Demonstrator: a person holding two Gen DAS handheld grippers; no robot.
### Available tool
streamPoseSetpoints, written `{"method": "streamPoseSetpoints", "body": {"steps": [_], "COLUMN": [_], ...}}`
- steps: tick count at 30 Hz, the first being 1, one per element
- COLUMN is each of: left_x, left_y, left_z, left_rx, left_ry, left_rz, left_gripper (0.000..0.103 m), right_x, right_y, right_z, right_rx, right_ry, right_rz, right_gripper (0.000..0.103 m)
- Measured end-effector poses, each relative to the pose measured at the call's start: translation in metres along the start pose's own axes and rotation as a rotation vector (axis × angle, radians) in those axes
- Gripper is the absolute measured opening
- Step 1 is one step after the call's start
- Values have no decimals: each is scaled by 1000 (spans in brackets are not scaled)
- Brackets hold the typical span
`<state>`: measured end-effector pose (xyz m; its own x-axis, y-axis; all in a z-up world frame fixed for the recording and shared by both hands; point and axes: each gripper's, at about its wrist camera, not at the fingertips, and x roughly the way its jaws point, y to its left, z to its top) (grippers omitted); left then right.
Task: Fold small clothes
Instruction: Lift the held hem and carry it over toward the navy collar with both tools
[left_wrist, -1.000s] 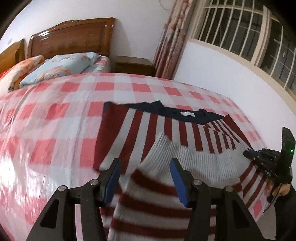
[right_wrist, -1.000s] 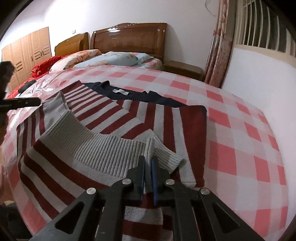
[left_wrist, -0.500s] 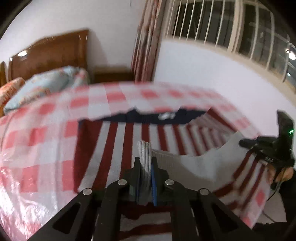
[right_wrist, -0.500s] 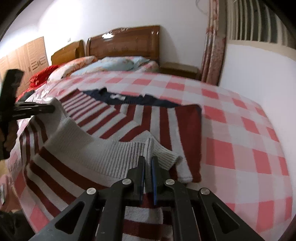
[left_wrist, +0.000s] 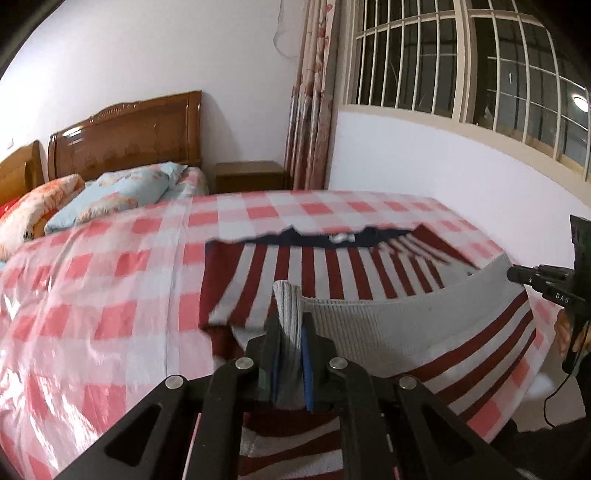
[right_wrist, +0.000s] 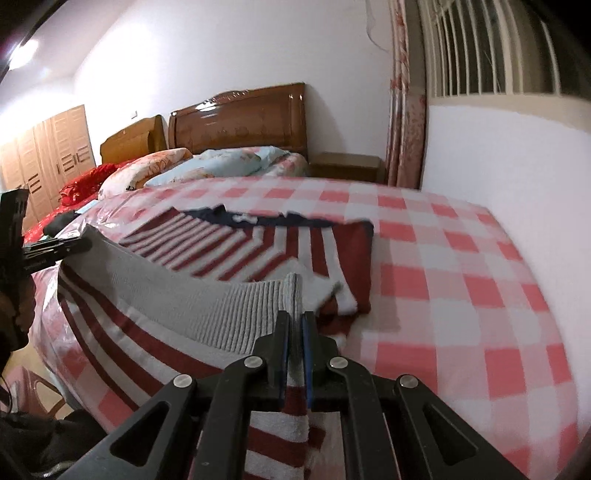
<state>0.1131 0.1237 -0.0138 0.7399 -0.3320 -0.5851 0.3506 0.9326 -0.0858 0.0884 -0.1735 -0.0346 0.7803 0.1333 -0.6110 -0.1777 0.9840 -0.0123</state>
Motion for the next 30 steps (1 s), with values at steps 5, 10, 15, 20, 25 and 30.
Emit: {"method": "streamPoseSetpoints", "body": {"steps": [5,10,15,20,25,30], "left_x": [17,100,179,168,155,210], "left_y": [20,59,76,75,66,71], "left_z": [57,95,74,75,109,103], "left_rx": [-8,-99,-162,-148,-94,-56], "left_ry": [-29,90,267,238,161,260], "left_rz": [14,29,45,16,29,115], "left_gripper": [9,10,10,10,10,10], "right_x": [18,99,176,161,148,192], "right_y": [-9,-34,-61,-63,-62,-68], "right_z": [62,108,84,81,116,107], "right_rx": [-37,-2,113,112,77,71], "right_ry": [-34,70,248,213,141,251], "right_rz": [-31,-68,-55,-25,-46,-80], "right_gripper": [103,103,103,103,103,103]}}
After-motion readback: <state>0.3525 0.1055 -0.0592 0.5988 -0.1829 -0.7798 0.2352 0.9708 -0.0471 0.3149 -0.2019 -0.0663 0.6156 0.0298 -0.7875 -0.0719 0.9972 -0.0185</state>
